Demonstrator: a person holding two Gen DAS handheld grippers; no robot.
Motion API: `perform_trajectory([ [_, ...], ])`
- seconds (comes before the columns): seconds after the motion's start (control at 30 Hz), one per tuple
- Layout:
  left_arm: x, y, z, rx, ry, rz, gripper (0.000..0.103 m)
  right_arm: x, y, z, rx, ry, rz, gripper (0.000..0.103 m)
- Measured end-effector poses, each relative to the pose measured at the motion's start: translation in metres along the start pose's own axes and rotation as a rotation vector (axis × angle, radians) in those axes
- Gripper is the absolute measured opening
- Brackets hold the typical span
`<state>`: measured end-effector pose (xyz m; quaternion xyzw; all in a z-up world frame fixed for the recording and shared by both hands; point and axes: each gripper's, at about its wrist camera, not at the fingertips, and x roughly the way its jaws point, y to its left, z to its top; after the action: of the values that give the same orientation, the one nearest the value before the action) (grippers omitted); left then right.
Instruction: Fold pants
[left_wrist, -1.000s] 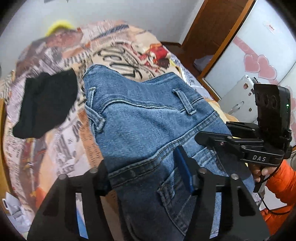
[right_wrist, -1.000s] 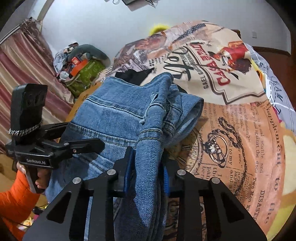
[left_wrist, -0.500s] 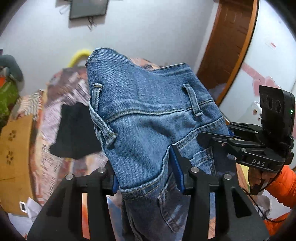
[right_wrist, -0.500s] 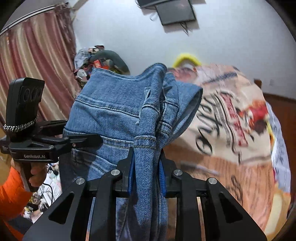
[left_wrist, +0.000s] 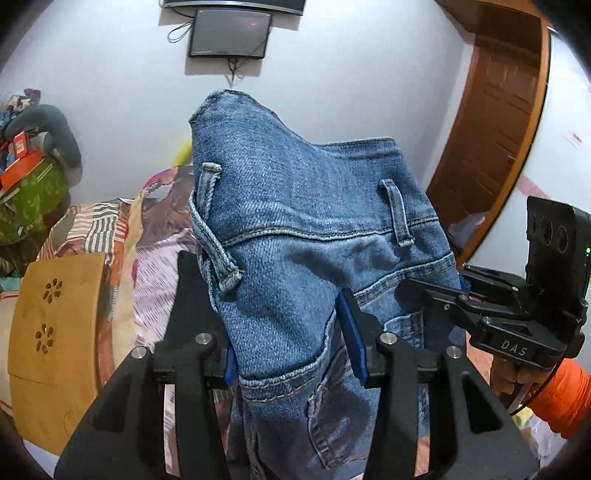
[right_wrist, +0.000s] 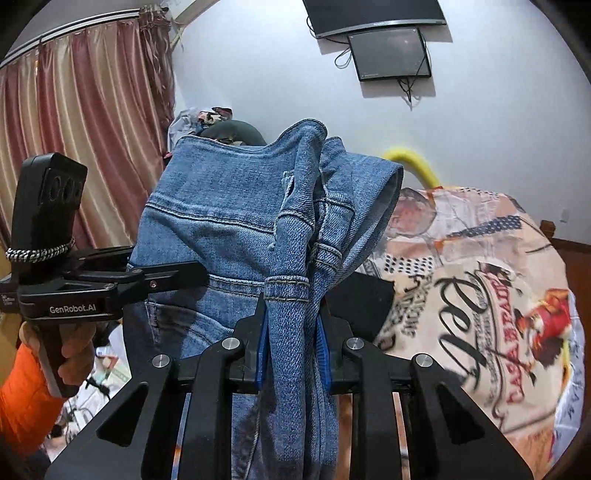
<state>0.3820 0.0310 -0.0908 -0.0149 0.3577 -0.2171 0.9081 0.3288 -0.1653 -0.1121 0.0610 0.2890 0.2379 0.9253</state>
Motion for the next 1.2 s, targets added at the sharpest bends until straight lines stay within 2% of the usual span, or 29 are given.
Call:
perform_trajectory([
  [0.17,0.041,0.031,0.020,-0.044,0.016,0.016,0.046,0.037,-0.008,0.013,0.005,0.020,-0.009,0.019],
  [0.4,0.109,0.066,0.026,-0.105,0.044,0.069,0.046,0.104,-0.033,0.022,0.024,0.075,-0.053,0.019],
  [0.67,0.196,0.099,0.015,-0.134,0.191,0.095,0.046,0.174,-0.069,0.010,0.094,0.204,-0.081,0.019],
  [0.8,0.232,0.110,0.005,-0.130,0.256,0.107,0.046,0.202,-0.073,0.001,0.076,0.293,-0.127,0.019],
  [0.87,0.247,0.113,0.000,-0.128,0.282,0.122,0.046,0.211,-0.080,-0.004,0.103,0.320,-0.131,0.019],
  [0.97,0.262,0.115,-0.006,-0.141,0.305,0.146,0.052,0.215,-0.083,-0.008,0.114,0.350,-0.149,0.019],
  [1.03,0.268,0.116,-0.011,-0.157,0.330,0.195,0.056,0.217,-0.083,-0.010,0.092,0.382,-0.169,0.022],
  [1.13,0.259,0.112,-0.014,-0.126,0.317,0.245,0.059,0.211,-0.078,-0.010,0.050,0.405,-0.221,0.030],
  [1.2,0.249,0.110,-0.014,-0.093,0.314,0.278,0.061,0.199,-0.072,-0.010,0.033,0.405,-0.234,0.043],
])
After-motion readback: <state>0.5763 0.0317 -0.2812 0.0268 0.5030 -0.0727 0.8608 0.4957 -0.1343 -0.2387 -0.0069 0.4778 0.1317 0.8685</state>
